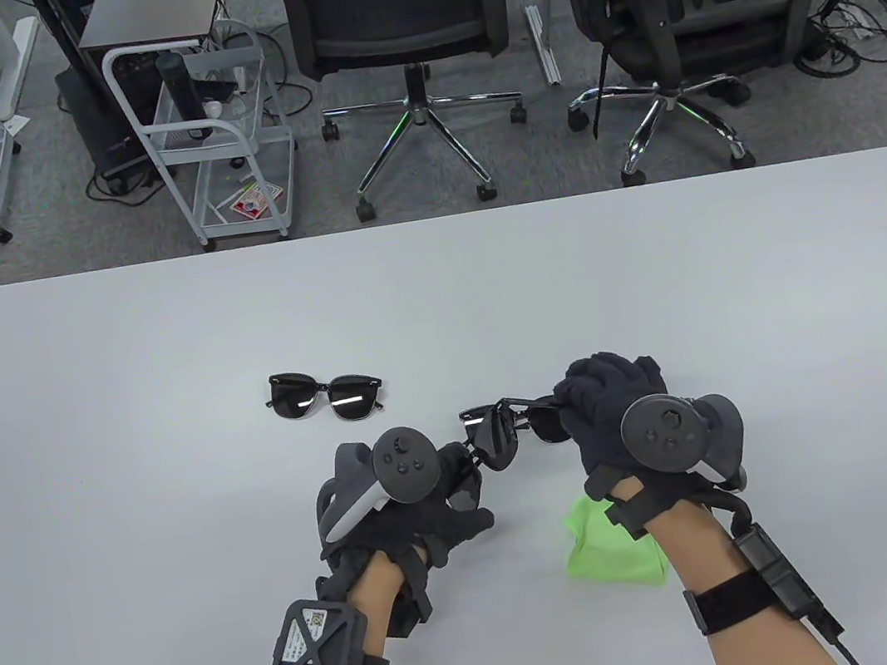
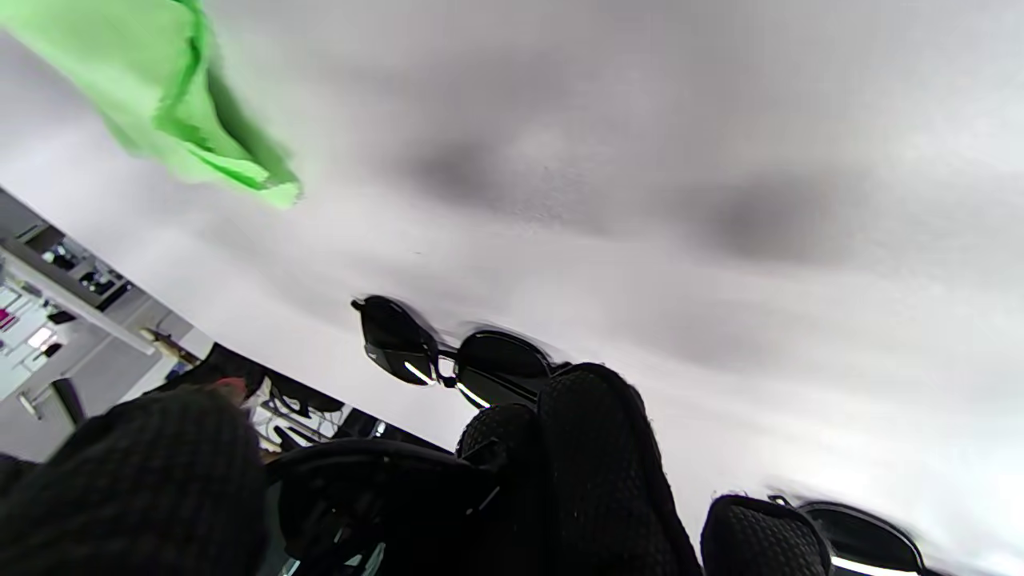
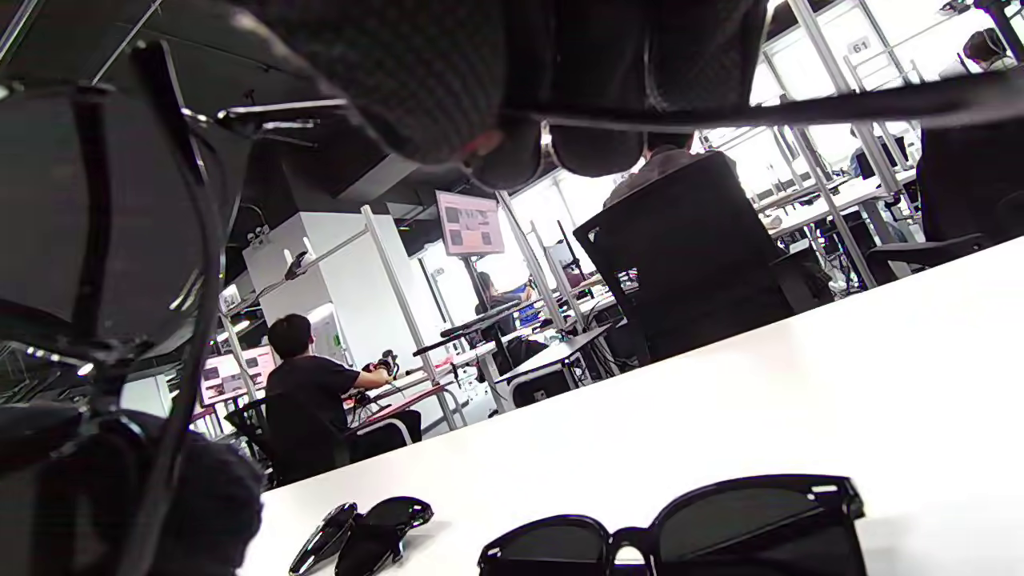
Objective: Dust sunglasses
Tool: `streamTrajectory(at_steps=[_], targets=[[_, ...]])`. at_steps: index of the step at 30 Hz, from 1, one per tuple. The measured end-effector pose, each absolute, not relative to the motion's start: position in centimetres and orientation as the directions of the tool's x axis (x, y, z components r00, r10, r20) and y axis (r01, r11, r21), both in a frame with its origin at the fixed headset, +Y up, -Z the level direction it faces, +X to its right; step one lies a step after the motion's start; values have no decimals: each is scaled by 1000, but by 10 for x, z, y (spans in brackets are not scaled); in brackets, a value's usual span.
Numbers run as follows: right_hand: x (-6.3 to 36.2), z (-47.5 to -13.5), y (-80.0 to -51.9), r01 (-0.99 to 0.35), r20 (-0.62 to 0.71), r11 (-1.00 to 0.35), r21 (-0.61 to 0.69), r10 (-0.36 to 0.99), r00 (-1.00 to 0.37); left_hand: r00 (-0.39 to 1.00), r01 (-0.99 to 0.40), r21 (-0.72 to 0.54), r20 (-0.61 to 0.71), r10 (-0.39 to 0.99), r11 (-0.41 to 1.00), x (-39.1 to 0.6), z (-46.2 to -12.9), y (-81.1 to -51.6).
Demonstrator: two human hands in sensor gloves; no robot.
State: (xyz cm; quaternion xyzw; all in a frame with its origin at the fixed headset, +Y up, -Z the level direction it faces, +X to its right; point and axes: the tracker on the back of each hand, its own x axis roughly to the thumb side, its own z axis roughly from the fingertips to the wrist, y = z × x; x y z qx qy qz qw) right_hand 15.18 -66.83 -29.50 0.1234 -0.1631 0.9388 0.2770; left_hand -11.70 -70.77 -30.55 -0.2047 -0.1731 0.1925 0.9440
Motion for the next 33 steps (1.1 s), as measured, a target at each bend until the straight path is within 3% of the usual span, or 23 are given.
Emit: streamTrajectory(at_steps=[6, 8, 11, 15, 17, 23, 25, 26, 29, 30, 33], targets=[[149, -288, -656, -578, 365, -766, -282, 471, -803, 791, -449, -484, 175, 586, 751, -121, -307, -707], [140, -281, -646, -565, 467, -760, -322, 392, -793, 734, -540, -493, 123, 668, 682, -126, -308, -708], [114, -258, -620, -500, 623, -741, -449, 142, -770, 586, -708, -478, 12, 810, 519, -135, -310, -709], [85, -240, -611, -469, 655, -729, -498, 39, -755, 393, -819, -477, -60, 917, 320, -142, -311, -711], [82, -244, -620, -471, 635, -756, -455, 95, -767, 319, -831, -501, -72, 945, 242, -142, -310, -712], [99, -280, -666, -706, 489, -695, -141, 571, -660, 255, -782, -598, -49, 966, 176, -134, -309, -712], [105, -290, -679, -845, 425, -534, 24, 771, -475, 275, -752, -630, -34, 961, 193, -130, -309, -712], [107, -294, -687, -908, 358, -392, 149, 877, -320, 291, -736, -644, -26, 956, 207, -128, -308, -713], [108, -299, -700, -964, 193, -39, 265, 981, 13, 320, -712, -664, -18, 947, 228, -124, -308, -714], [109, -300, -702, -960, 146, 37, 277, 986, 80, 315, -708, -670, -13, 949, 226, -123, -307, -713], [114, -302, -704, -957, 141, -28, 288, 990, 14, 296, -716, -663, -4, 955, 219, -122, -306, -710]])
